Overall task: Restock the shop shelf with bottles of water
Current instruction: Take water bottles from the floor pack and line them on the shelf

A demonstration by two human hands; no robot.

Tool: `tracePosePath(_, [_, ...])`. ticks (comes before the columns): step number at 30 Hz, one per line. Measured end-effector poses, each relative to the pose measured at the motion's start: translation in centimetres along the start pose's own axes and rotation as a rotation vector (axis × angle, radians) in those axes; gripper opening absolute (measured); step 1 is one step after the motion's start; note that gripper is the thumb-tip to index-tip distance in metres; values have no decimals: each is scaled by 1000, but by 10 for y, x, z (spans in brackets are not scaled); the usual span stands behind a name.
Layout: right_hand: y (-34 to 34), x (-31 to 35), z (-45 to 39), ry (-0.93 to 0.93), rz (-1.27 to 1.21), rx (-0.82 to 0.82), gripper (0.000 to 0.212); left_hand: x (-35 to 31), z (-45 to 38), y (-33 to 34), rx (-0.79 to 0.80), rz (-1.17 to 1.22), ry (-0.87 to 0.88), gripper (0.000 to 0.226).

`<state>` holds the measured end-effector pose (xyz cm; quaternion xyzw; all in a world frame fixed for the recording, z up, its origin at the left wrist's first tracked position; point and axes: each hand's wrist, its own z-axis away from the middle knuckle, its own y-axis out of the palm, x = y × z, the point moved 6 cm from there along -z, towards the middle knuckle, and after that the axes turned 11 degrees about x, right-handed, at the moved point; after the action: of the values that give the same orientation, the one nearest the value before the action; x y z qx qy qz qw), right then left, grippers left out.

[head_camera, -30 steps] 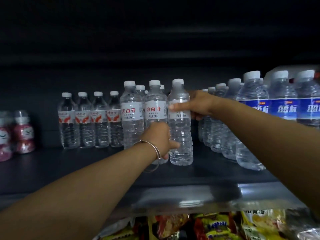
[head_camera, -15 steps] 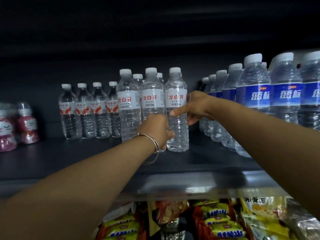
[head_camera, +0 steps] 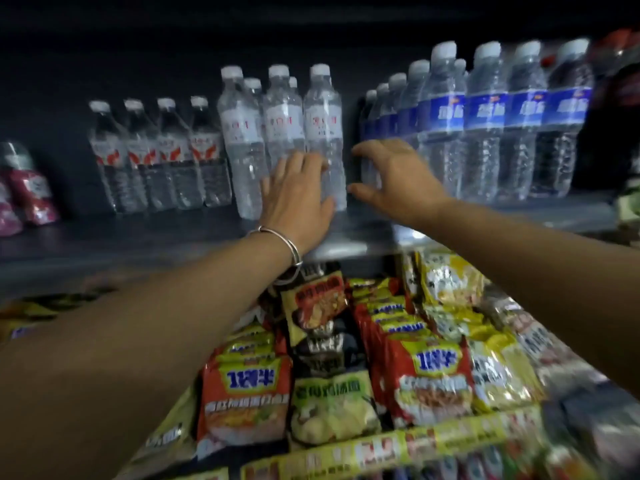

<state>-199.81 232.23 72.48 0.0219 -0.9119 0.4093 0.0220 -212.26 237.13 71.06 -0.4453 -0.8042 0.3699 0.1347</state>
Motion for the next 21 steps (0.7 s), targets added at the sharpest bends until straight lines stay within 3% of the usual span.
tracePosePath(3, [22,21,68,-51,117,-12,60,-14,58,14,20,-5,42,43])
tracePosePath(8, [97,36,177,24,193,62,64,-20,162,76,118,-2,83,53])
tracePosePath(21, [359,6,476,121,17,478,51,-5,454,347,451,175,71,51])
